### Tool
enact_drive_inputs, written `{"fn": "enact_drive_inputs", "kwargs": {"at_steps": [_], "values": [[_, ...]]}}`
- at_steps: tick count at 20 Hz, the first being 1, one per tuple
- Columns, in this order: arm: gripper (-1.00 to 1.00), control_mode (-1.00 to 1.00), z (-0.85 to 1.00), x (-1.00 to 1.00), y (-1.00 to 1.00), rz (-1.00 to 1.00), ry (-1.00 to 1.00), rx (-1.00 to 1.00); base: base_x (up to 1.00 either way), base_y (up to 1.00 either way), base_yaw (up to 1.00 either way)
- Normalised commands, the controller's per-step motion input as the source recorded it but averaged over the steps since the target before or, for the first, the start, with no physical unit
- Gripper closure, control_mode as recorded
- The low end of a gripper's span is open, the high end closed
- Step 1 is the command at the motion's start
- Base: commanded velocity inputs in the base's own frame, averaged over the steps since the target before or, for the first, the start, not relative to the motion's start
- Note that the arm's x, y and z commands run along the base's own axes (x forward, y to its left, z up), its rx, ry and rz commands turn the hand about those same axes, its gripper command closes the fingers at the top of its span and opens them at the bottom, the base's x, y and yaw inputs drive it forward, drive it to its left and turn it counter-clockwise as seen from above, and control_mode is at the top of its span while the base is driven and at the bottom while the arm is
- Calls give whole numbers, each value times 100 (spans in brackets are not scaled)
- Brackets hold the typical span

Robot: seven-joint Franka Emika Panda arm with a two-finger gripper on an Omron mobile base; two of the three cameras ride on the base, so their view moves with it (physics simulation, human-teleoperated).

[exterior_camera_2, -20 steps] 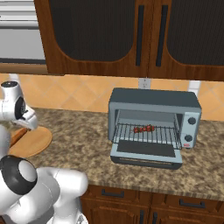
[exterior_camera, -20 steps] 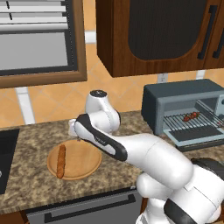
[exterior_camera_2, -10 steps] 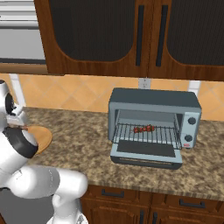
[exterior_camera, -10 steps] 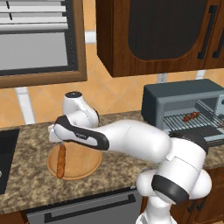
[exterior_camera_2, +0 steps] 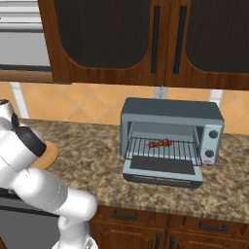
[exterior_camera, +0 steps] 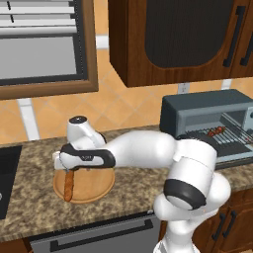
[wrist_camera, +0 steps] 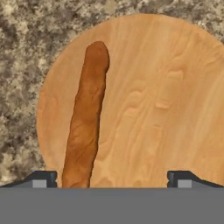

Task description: Pick up the kebab skewer and baguette bread, and place them inside the toaster oven. Close the toaster oven door and start by setting the timer.

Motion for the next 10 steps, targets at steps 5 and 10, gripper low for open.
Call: {"fn": "enact_drive_inputs", "kwargs": {"at_steps": [5, 10], "values": [[-100, -100, -31, 0, 1, 0, -2, 0, 0, 0, 0], [-100, -100, -4, 0, 2, 0, 0, 0, 0, 0, 0]]}}
